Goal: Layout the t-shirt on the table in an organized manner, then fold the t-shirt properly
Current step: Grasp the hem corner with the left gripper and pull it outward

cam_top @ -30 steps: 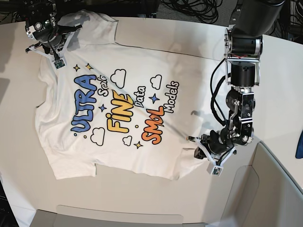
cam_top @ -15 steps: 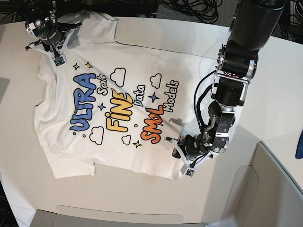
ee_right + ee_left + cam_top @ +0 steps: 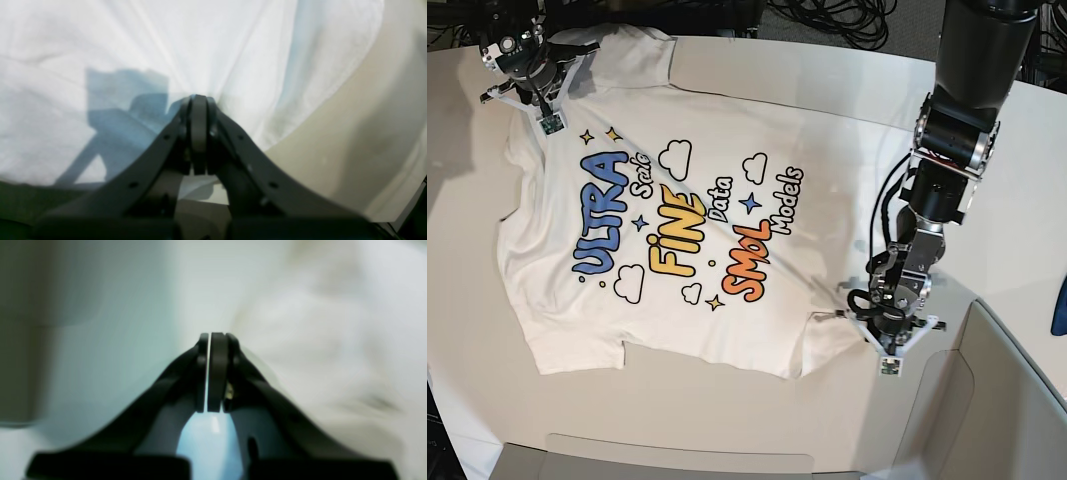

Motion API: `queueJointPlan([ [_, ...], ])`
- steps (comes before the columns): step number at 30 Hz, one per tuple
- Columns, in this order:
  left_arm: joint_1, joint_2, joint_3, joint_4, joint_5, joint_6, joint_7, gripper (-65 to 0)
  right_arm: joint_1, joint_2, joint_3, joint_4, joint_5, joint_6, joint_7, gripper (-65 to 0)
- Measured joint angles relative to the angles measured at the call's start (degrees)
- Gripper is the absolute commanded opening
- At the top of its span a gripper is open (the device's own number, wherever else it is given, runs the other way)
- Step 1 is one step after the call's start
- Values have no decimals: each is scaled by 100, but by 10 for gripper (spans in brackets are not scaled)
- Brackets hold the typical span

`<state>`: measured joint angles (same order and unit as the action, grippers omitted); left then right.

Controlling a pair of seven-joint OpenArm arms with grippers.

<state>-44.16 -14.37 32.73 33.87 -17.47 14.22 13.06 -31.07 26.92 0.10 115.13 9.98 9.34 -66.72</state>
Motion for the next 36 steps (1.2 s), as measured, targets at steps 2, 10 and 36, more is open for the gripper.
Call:
queueJointPlan([
  [2,-127,-142,-33,-15,273,629,-173,-650,-22,2,0,2,-4,-9,9,-650],
  [10,243,-37,-859,1349,160,-1744,1248,-650,-42,-2,0,11,-20,-13,20,-650],
  [36,-509,522,1818,-1604,-610,-238,-715,-650,-245,0,15,35,-83,-39,212,-650],
])
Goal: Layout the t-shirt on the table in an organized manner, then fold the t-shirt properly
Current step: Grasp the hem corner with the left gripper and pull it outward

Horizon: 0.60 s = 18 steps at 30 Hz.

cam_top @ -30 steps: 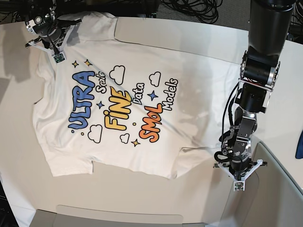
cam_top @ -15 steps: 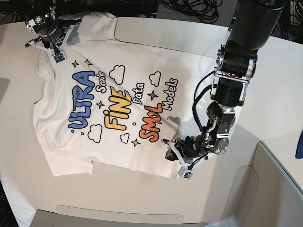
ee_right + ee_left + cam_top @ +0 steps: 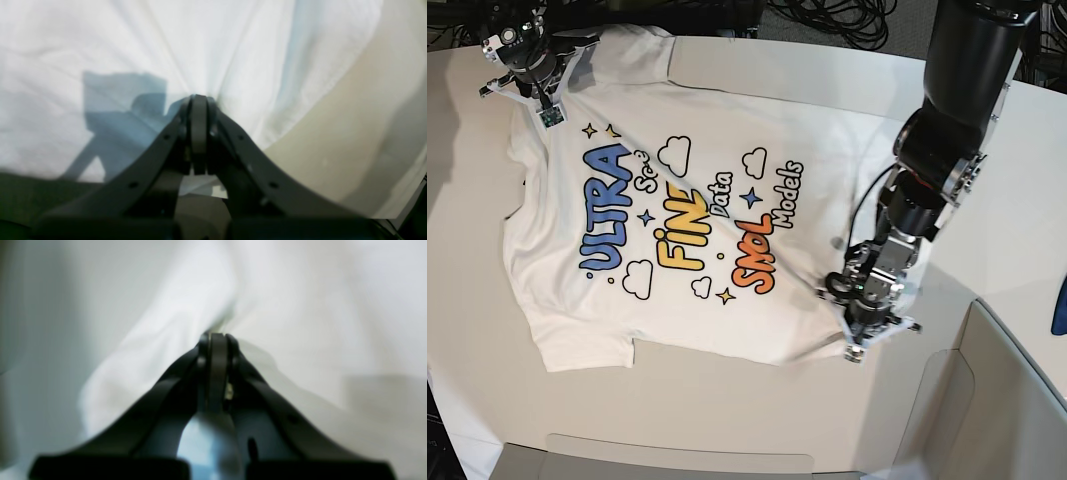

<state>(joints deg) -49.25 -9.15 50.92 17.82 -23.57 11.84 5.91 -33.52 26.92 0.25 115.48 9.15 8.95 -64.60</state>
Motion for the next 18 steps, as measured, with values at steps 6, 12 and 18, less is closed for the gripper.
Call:
queueJointPlan([
  [6,-634,-605,505,-20,-22,1530,-57,-650,-55,11,7,2,-13,-7,0,-650],
  [12,-608,-785,503,59,-7,1512,-151,-650,-59,17,7,4,-4,-7,22,-650],
  [18,-61,-960,-39,391,-50,1593,-92,-650,15,-2,11,28,4,-4,-138,-650],
])
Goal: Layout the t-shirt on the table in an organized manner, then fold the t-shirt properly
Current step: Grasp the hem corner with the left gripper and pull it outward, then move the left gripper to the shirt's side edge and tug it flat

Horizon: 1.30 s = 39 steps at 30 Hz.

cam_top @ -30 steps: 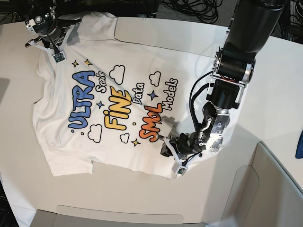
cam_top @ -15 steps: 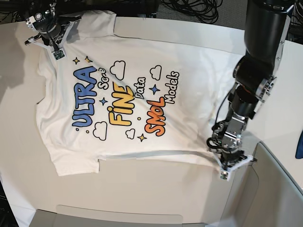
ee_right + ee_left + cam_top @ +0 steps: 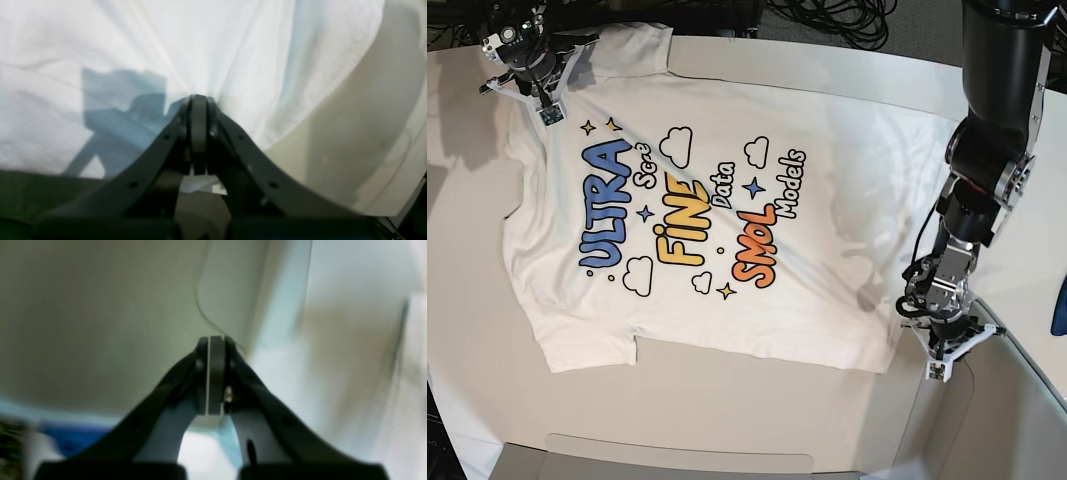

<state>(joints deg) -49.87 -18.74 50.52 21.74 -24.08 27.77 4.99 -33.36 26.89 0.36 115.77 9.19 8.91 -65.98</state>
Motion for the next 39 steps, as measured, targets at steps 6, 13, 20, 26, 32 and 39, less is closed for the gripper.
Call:
queueJointPlan([
  [6,1095,-22,-2015,1556,-22,-1298,815,-650,83,-33,2,57,42,9,-149,-650],
  [13,1816,-107,-3357,3473,55,-2343,2245,-650,166,-26,22,94,76,17,-323,-527],
  [20,2496,-120,-3399,4739,74,-2398,2964,-650,256,-44,22,155,122,35,-520,-500],
  [26,2959,-225,-3403,5243,72,-2382,3040,-650,433,-83,247,149,1462,122,-557,-500],
  [32,3283,-223,-3403,5368,66,-2415,3056,-650,638,-76,1626,94,3093,138,-691,-500],
  [39,3580,-225,-3403,5375,72,-2376,3036,-650,793,-20,2704,105,4175,138,-732,-500],
])
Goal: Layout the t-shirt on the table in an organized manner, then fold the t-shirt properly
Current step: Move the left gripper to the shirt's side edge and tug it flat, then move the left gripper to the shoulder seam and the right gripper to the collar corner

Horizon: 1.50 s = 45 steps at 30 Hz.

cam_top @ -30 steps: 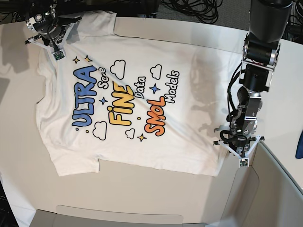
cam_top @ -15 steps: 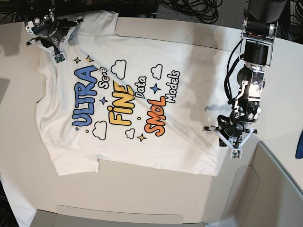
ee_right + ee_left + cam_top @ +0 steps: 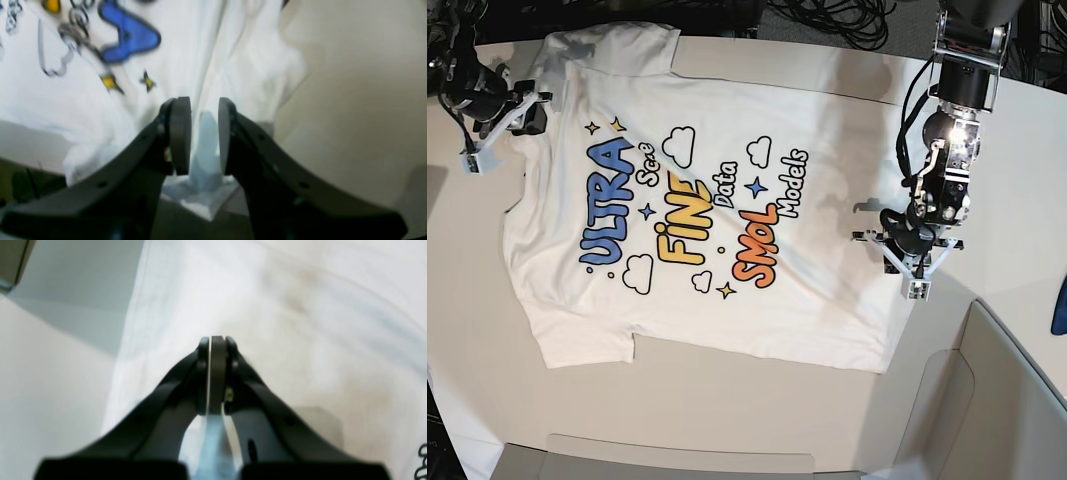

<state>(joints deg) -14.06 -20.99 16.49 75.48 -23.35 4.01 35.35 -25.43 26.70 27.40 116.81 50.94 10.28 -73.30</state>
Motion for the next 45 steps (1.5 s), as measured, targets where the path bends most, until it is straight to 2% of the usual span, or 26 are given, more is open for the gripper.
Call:
queueJointPlan([
  [2,157,2,0,7,-24,-15,-13,-650,240,-44,205,-4,-24,2,-7,-501],
  [6,520,-81,-4,339,9,20,-76,-650,822,-442,426,-11,-140,2,31,-521],
  [9,931,-365,-2,953,-31,-33,-44,-650,1285,-769,417,-52,-798,-4,-55,-650],
  [13,1447,-658,-33,1784,-24,-4,52,-650,1904,-1193,376,-50,-1860,-4,-37,-650],
  [15,1665,-629,-387,2221,-44,-59,44,-650,2155,-1255,181,-81,-2376,-2,-44,-650],
  [19,2100,-562,-1128,2813,0,-39,-74,-650,2612,-1412,-188,-372,-3049,2,13,-650],
  [23,2557,-619,-1263,2857,4,-2,-63,-650,2885,-1598,-332,-1016,-3169,2,2,-650],
  [25,2776,-616,-1259,2787,-7,-232,22,-650,3018,-1606,-323,-1410,-3265,2,35,-650],
  [27,2959,-612,-1250,2774,-26,-358,44,-650,3056,-1589,-321,-1676,-3281,2,350,-650],
  [32,3311,-619,-1255,2774,2,-363,17,-650,3071,-1429,-634,-2371,-3303,7,894,-650],
  [40,3630,-684,-1255,2774,2,-382,4,-650,3401,-1084,-1021,-3722,-4306,4,1818,-650],
  [42,3628,-699,-1255,2774,2,-382,2,-650,3554,-994,-1108,-4039,-4363,7,2105,-650],
  [45,3628,-695,-1255,2774,0,-385,0,-650,3783,-852,-1126,-4428,-4419,26,2256,-650],
])
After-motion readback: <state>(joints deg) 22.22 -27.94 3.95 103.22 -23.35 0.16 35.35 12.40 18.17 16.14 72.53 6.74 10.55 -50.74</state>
